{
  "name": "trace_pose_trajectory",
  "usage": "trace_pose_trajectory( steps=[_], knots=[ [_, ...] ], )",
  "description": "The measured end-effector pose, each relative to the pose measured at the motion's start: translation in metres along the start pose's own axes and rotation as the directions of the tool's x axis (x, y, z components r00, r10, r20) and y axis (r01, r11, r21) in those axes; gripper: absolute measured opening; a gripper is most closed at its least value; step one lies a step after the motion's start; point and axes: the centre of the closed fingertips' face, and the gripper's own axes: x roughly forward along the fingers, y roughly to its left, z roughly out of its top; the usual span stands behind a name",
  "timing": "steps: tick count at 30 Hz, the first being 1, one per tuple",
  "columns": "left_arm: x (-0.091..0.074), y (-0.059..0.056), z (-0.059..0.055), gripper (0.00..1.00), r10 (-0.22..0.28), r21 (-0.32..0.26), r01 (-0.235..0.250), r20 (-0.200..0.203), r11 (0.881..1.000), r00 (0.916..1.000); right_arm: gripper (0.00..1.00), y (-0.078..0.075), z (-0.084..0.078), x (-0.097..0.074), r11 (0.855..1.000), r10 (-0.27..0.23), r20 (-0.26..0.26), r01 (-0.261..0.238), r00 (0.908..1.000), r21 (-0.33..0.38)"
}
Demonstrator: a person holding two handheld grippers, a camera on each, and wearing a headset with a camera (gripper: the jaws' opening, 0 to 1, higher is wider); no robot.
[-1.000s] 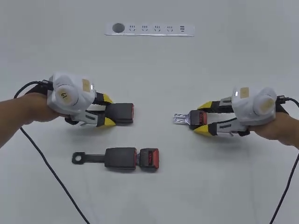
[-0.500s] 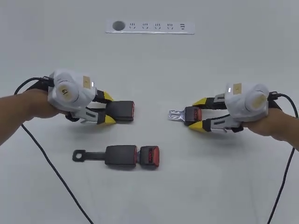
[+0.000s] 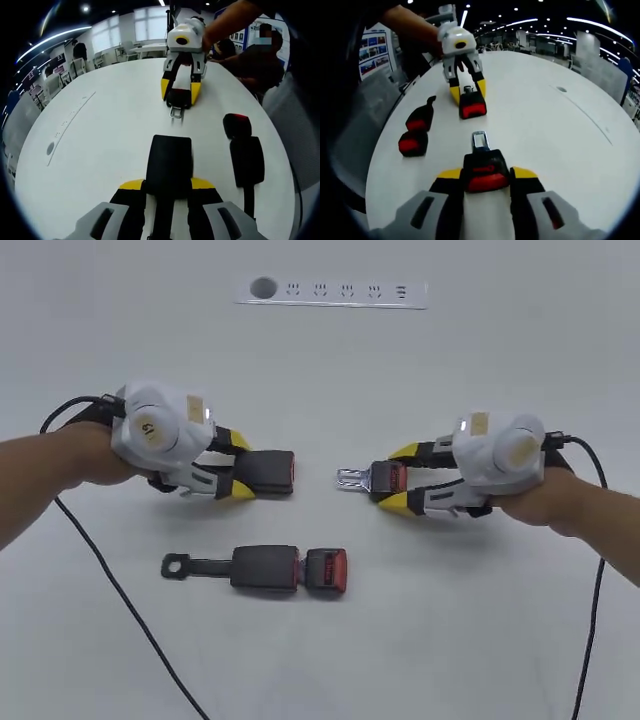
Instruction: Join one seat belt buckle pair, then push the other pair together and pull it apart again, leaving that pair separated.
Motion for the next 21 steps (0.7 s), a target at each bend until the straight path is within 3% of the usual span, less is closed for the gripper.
trace_pose_trajectory(
  steps=[11, 20, 21],
  knots=[
    [0.0, -0.001, 0.0, 0.33, -0.001, 0.003, 0.001, -0.01, 1.0, 1.0, 0.35, -0.002, 0.023, 0.021, 1.0, 0.018, 0.026, -0.019, 0.9995, 0.016],
    [0.0, -0.002, 0.0, 0.33, -0.003, 0.009, 0.004, -0.014, 1.0, 0.9999, 0.35, 0.001, 0.038, 0.04, 0.999, 0.028, 0.03, -0.027, 0.9992, -0.017],
    [0.0, -0.002, 0.0, 0.33, -0.004, 0.009, 0.004, -0.014, 1.0, 0.9999, 0.35, 0.002, 0.04, 0.041, 0.999, 0.036, 0.037, -0.036, 0.9987, 0.014]
  ],
)
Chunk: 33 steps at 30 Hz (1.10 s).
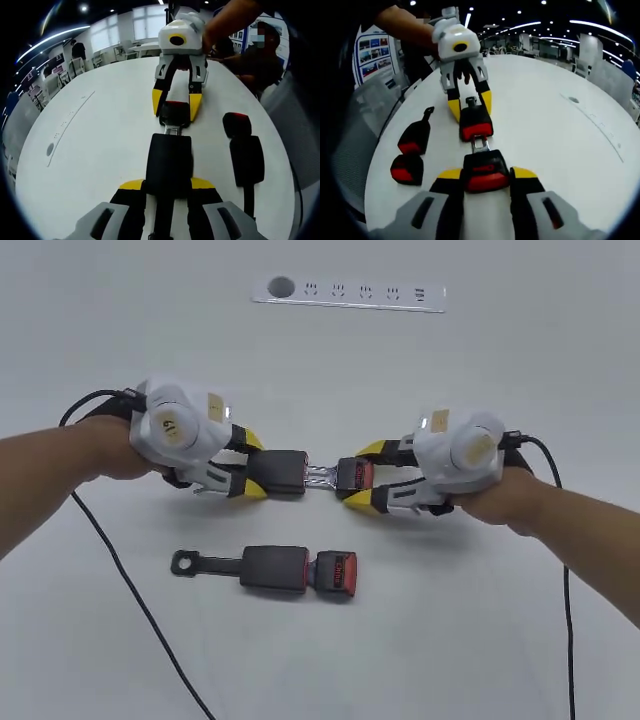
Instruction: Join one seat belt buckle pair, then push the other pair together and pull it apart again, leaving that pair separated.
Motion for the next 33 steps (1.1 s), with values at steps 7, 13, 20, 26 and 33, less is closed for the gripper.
trace_pose_trajectory(
  steps=[7, 13, 20, 26, 33],
  knots=[
    [0.0, -0.001, 0.0, 0.33, -0.003, 0.005, 0.003, -0.002, 1.0, 1.0, 0.35, 0.001, 0.003, 0.011, 1.0, 0.006, -0.007, -0.006, 1.0, -0.02],
    [0.001, -0.001, 0.0, 0.33, -0.006, 0.004, 0.006, -0.012, 1.0, 0.9999, 0.35, 0.003, 0.002, 0.012, 1.0, 0.011, -0.017, -0.012, 0.9998, -0.025],
    [0.001, 0.001, -0.001, 0.32, -0.003, -0.017, 0.003, 0.003, 1.0, 1.0, 0.35, 0.003, 0.002, 0.013, 1.0, 0.01, -0.023, -0.01, 0.9997, -0.024],
    [0.001, 0.001, -0.001, 0.32, -0.011, -0.016, 0.011, 0.011, 1.0, 0.9999, 0.35, 0.007, 0.011, 0.021, 1.0, 0.011, -0.029, -0.012, 0.9995, -0.021],
    [0.002, 0.001, -0.001, 0.31, -0.027, 0.004, 0.027, -0.005, 1.0, 0.9996, 0.34, 0.004, 0.012, 0.021, 0.999, 0.017, -0.034, -0.016, 0.9993, 0.029]
  ],
)
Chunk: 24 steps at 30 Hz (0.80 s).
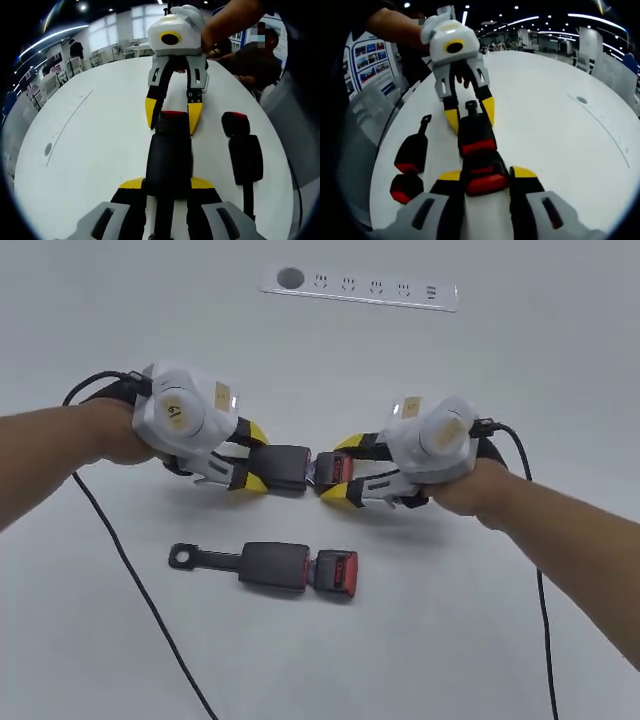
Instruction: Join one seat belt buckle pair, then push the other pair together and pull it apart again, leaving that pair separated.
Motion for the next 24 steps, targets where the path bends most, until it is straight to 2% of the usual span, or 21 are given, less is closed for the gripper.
trace_pose_trajectory(
  steps=[6, 10, 24],
  knots=[
    [-0.0003, -0.0007, -0.0006, 0.31, -0.004, 0.005, 0.004, -0.011, 1.0, 0.9999, 0.34, -0.0003, 0.0004, -0.0003, 1.0, -0.001, -0.012, 0.001, 0.9999, -0.009],
    [-0.0011, -0.0013, -0.0014, 0.31, -0.002, -0.003, 0.002, 0.0, 1.0, 1.0, 0.34, -0.0003, 0.0002, 0.0, 1.0, -0.009, -0.019, 0.009, 0.9998, -0.015],
    [-0.0016, -0.0023, -0.0012, 0.32, -0.001, -0.015, 0.001, -0.006, 1.0, 1.0, 0.35, -0.0032, -0.0037, 0.0006, 0.999, -0.015, -0.026, 0.014, 0.9996, -0.032]
  ],
)
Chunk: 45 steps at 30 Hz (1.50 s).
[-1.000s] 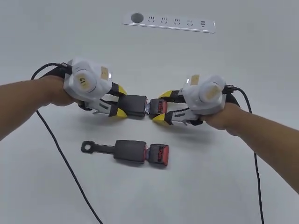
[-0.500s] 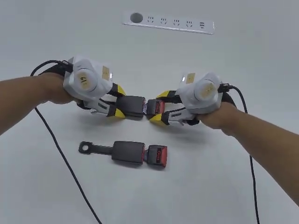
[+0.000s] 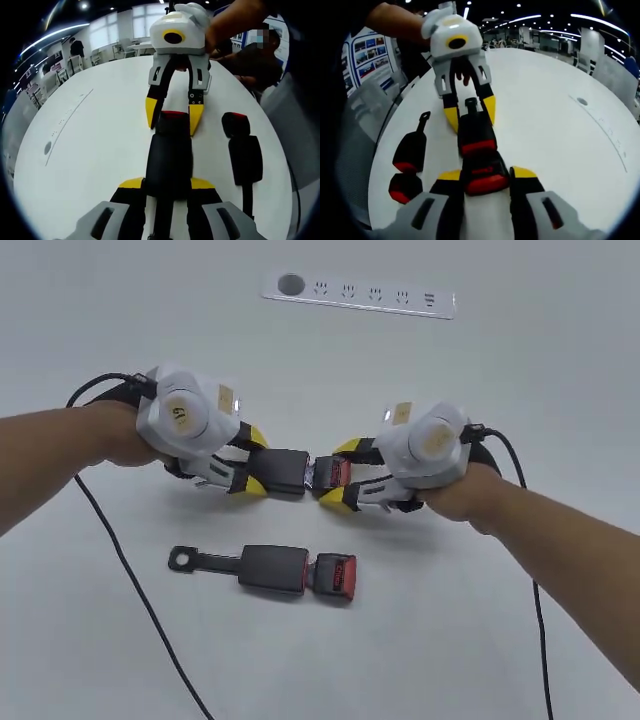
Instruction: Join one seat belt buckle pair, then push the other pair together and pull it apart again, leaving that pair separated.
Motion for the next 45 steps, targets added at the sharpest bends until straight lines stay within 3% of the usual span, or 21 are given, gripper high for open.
trace_pose_trajectory(
  steps=[45],
  knots=[
    [-0.0001, 0.0004, -0.0005, 0.32, -0.012, -0.004, 0.012, -0.036, 1.0, 0.9993, 0.35, 0.0012, -0.0052, -0.0062, 1.0, -0.004, 0.012, 0.004, 0.9999, -0.008]
  ],
)
